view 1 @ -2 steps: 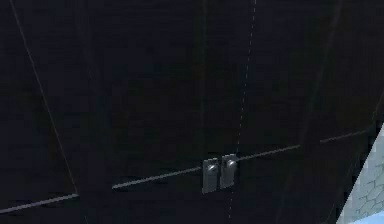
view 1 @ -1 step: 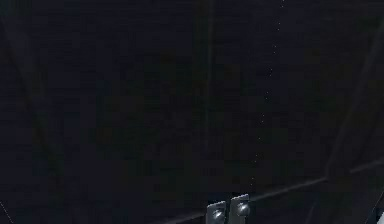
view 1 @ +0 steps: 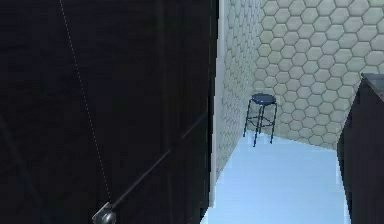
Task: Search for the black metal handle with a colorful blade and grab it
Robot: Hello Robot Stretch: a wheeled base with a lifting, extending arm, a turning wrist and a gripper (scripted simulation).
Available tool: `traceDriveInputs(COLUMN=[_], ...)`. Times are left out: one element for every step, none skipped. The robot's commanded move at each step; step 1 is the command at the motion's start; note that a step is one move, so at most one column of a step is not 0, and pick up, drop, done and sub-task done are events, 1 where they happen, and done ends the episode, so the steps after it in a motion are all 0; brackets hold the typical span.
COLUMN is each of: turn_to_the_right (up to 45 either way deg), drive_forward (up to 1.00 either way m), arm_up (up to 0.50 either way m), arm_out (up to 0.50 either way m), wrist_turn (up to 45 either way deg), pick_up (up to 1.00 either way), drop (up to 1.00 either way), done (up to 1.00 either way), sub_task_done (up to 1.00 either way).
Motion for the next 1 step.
traceDriveInputs(turn_to_the_right=[24.0], drive_forward=[0.00], arm_up=[0.00], arm_out=[0.00], wrist_turn=[0.0], pick_up=[0.00], drop=[0.00], done=[0.00], sub_task_done=[0.00])
